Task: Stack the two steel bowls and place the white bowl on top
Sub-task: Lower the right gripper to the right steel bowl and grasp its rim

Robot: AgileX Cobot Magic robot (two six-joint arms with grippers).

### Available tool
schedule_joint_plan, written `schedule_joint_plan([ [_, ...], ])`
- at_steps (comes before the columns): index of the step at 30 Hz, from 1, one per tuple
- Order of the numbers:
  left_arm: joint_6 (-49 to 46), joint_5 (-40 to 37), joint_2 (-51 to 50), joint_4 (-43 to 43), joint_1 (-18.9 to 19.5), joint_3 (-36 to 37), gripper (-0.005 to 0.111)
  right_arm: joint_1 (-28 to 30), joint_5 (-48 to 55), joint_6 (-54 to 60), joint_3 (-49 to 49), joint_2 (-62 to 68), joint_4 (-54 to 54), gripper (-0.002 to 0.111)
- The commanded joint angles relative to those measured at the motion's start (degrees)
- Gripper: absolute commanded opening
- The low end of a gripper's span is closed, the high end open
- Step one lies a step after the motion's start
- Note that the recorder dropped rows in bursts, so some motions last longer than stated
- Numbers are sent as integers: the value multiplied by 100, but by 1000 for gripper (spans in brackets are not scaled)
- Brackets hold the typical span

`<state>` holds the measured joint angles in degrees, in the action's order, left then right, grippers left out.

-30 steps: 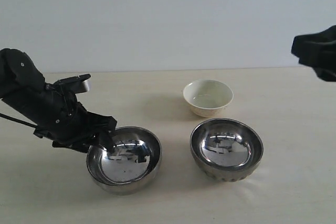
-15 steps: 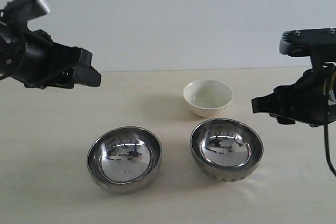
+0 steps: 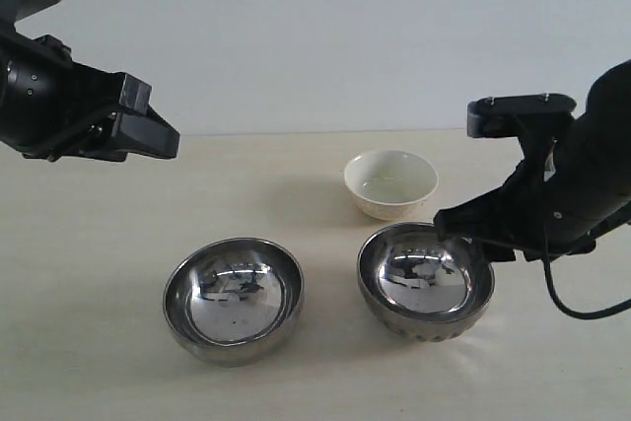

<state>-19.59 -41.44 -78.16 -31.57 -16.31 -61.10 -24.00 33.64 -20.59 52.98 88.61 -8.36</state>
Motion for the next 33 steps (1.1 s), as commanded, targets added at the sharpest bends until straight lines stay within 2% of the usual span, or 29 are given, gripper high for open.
schedule_joint_plan([
  [1, 136, -55, 50, -35, -28, -31, 56, -21, -161, 188, 35, 389, 112, 46],
  [9, 162, -55, 50, -35, -28, -31, 56, -21, -773, 200, 35, 857, 169, 44],
  [15, 162, -76, 50, -35, -28, -31, 56, -21, -1115, 200, 35, 936, 169, 19],
  [17, 162, -87, 50, -35, -28, -31, 56, -8, -1115, 200, 35, 936, 158, 15],
  [31, 204, -236, 50, -35, -28, -21, 56, 2, -1271, 111, 35, 1319, 158, 14],
  [33, 204, -236, 50, -35, -28, -21, 56, 2, -1271, 111, 35, 1292, 158, 11],
])
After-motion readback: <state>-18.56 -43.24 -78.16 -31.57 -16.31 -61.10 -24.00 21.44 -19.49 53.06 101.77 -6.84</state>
